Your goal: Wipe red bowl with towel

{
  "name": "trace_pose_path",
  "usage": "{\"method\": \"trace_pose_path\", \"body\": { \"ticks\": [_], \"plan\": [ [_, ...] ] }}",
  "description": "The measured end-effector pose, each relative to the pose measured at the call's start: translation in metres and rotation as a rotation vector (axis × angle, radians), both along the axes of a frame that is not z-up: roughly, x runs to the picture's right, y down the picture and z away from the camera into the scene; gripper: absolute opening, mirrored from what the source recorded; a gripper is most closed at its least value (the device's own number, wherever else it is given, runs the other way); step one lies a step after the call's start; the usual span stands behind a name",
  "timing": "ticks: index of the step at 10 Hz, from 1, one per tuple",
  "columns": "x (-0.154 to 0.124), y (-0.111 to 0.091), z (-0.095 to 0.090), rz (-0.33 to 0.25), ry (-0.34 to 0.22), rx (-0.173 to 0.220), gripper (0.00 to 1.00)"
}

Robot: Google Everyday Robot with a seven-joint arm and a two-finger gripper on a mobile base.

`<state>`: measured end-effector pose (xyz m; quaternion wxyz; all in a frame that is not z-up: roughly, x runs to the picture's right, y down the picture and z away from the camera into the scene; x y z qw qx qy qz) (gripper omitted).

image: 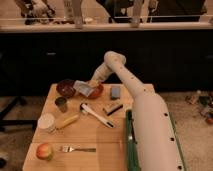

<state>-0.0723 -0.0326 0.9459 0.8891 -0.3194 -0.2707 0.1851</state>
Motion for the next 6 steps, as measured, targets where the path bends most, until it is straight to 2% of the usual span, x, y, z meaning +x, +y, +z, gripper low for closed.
{"method": "trace_pose_path", "body": {
  "ticks": [1, 6],
  "plan": [
    [0.0092, 0.0002, 0.0014, 0.008, 0.007, -0.002, 0.15],
    [0.0072, 0.0002, 0.0012, 0.007, 0.005, -0.001, 0.15]
  ]
}}
